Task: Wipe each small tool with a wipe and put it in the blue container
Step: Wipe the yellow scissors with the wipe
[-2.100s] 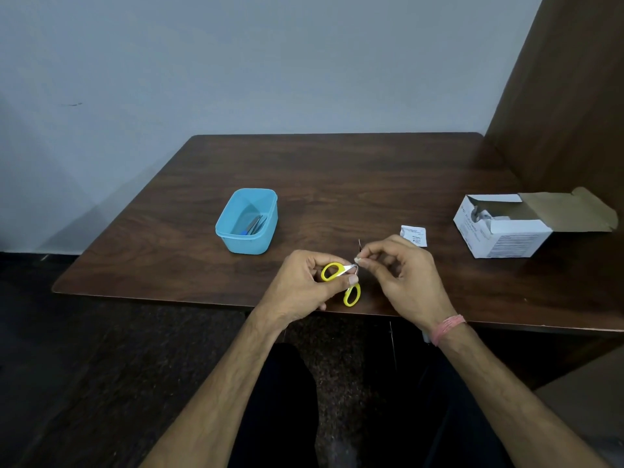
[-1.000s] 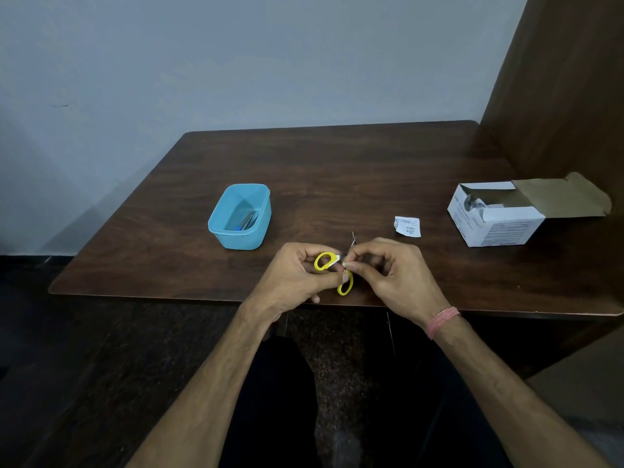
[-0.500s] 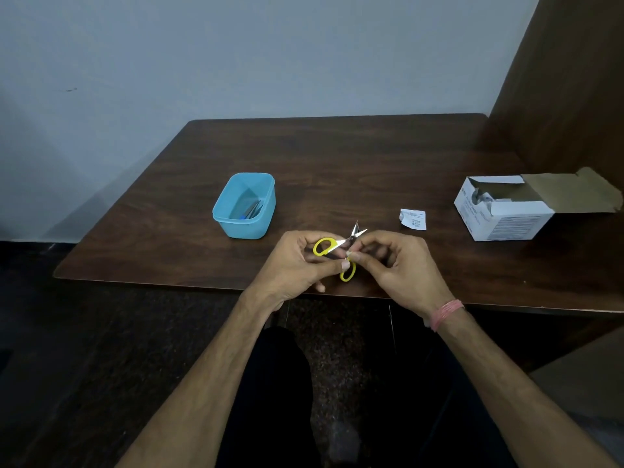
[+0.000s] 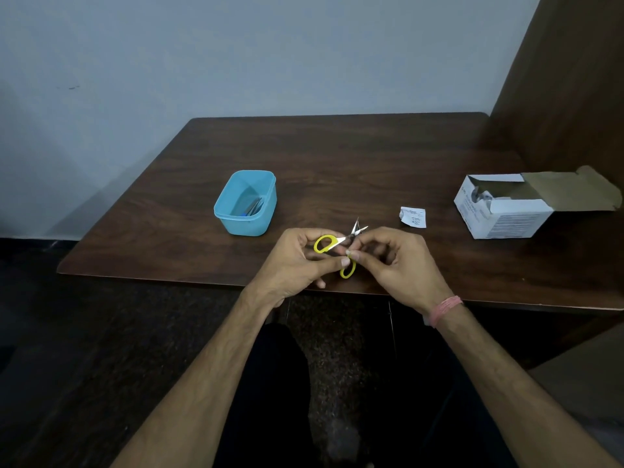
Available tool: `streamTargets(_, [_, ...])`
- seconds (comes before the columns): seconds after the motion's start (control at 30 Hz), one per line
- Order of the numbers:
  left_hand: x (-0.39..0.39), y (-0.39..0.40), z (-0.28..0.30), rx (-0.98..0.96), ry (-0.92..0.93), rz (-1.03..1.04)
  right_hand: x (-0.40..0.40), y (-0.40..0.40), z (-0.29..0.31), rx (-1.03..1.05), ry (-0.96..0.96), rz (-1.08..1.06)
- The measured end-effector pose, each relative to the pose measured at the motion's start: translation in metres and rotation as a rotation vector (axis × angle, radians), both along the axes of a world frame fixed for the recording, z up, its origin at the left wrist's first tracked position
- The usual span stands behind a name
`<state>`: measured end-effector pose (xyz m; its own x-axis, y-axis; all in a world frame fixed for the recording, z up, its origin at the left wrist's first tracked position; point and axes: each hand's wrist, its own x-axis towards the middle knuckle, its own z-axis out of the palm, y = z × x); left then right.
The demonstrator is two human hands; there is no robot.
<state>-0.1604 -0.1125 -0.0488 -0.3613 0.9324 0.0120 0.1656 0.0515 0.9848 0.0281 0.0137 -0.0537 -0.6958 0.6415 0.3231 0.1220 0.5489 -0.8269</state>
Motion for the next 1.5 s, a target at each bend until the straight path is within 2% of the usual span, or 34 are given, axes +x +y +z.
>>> streamTargets(0.1, [-0.0003,-0.0001,0.0001,0.002,-0.003,-0.007,0.0006,0.0012,0.0008,-0.042,-0.014,0.01])
streamTargets(0.27, [-0.0013,0.0011,0.0002,-0.004,0.012,-0.015,-0.0039,0.0046,-0.0035,-0.056,0.04,-0.089])
streamTargets(0.4, [-0.001,0.0001,0.0007,0.007,0.001,-0.003,-0.0009,0.0018,-0.0015,-0.002,-0.029,-0.011])
streamTargets(0.57, [-0.0011,-0.0004,-0.0007,0.016,-0.009,-0.002,0.0003,-0.0018,0.0015,0.034,-0.051,-0.021])
streamTargets(1.1, [-0.0022,0.0014,-0.0013,0.023,-0.043,0.02,0.0018,0.0005,-0.003,0.034,-0.008,-0.055])
streamTargets(1.37, [-0.0026,0.0026,-0.0002,0.018,-0.065,0.032,0.0008,-0.002,-0.0031,0.108,-0.01,-0.014])
streamTargets(1.5, [-0.0016,0.0036,-0.0012,0.016,-0.07,0.035,-0.001,-0.0013,-0.0033,0.114,0.008,-0.076])
